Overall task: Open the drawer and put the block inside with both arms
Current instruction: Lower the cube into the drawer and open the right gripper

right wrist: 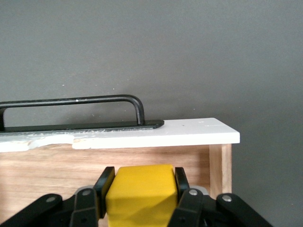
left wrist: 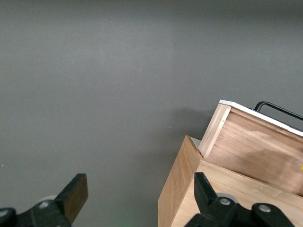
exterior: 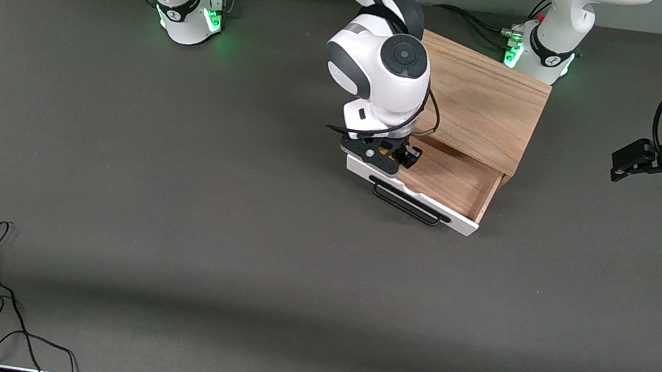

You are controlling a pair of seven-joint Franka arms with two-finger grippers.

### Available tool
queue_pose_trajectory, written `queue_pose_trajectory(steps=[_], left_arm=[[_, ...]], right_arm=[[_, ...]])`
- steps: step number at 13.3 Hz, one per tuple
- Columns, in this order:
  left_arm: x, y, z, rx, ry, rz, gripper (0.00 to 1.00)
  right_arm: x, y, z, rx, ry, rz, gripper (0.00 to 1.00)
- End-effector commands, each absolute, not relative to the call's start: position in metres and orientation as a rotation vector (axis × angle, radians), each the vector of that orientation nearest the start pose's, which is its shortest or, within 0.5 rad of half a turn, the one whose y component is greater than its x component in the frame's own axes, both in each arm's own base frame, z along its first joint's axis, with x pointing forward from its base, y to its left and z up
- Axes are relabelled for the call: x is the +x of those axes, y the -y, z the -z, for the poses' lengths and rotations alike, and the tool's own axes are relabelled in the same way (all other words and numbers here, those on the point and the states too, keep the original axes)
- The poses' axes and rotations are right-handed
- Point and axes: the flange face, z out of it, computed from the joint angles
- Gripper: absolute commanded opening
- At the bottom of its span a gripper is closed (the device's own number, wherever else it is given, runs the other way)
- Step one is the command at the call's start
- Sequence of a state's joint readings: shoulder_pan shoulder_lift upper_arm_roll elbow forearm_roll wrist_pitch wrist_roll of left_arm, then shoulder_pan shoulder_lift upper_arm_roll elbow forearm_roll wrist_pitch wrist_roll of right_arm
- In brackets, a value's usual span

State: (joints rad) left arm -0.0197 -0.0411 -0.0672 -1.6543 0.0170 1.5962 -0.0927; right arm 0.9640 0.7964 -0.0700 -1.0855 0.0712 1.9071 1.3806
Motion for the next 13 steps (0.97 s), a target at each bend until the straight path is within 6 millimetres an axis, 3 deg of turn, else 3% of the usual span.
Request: queue_pose_trajectory(steps=[1, 6, 7, 8, 9, 13], left_arm=[[0.536, 0.045, -0.61, -3.128, -0.015, -0.037, 1.0], [0.537, 0.04, -0.609, -3.131, 0.002, -0.042, 1.0], [0.537, 0.038, -0.609, -3.132, 0.005, -0.042, 1.0], [0.537, 0.039, -0.609, -3.132, 0.002, -0.042, 1.0], [0.537, 0.039, -0.609, -3.132, 0.002, -0.042, 1.0], [0.537, 0.039, -0.609, -3.132, 0.0, -0.042, 1.0]], right_arm=[[0.461, -0.615, -0.336, -3.021, -0.787, -0.032, 0.29], [0.461, -0.615, -0.322, -3.033, -0.792, -0.036, 0.31], [0.461, -0.615, -0.322, -3.033, -0.792, -0.036, 0.49], [0.461, -0.615, -0.323, -3.031, -0.791, -0.035, 0.81], [0.461, -0.615, -0.324, -3.031, -0.791, -0.035, 1.0], [0.461, -0.611, -0.351, -3.012, -0.811, -0.074, 1.0]])
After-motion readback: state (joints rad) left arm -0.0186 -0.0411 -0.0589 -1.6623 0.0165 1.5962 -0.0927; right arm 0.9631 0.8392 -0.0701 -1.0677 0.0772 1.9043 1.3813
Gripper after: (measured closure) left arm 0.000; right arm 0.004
